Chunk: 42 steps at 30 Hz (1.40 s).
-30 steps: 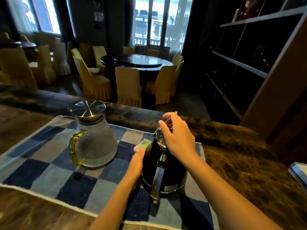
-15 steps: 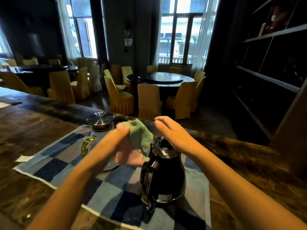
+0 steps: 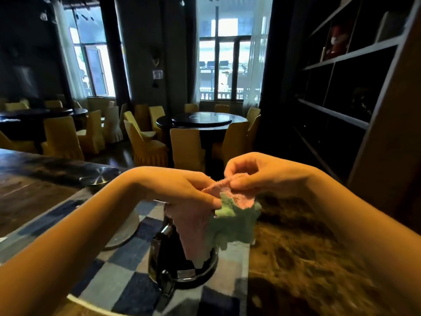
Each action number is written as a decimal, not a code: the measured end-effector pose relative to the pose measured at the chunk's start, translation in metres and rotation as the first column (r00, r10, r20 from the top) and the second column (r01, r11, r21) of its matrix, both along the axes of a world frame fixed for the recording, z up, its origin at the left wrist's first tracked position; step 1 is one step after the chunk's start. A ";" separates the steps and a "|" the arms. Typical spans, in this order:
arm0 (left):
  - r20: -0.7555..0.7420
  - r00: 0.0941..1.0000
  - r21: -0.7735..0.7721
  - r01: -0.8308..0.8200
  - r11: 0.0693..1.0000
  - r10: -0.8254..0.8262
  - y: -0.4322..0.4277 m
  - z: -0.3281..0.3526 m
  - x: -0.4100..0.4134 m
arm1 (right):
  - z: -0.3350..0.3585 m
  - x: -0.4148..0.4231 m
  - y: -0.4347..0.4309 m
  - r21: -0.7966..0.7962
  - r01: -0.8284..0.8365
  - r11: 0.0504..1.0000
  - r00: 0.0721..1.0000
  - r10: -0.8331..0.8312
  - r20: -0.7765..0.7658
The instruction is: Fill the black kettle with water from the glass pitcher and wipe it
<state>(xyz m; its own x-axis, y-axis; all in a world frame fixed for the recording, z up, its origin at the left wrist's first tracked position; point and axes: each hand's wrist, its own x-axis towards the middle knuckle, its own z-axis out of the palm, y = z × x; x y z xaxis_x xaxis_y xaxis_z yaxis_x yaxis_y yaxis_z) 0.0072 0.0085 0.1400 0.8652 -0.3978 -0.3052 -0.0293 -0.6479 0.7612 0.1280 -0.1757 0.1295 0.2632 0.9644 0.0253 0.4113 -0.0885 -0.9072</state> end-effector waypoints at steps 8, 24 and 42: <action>0.158 0.983 0.135 0.075 0.988 -0.096 -0.049 -0.032 0.050 | -0.029 0.023 -0.100 -0.038 0.287 0.957 0.954 -0.282 0.103; 0.195 0.896 0.559 0.232 0.796 -0.398 -0.104 -0.201 0.022 | -0.187 -0.046 -0.191 -0.408 0.319 0.855 0.792 -0.004 0.610; 0.231 0.941 0.634 0.049 0.772 -0.249 -0.120 -0.249 0.008 | -0.212 -0.059 -0.181 -0.529 0.455 0.716 0.779 -0.033 0.626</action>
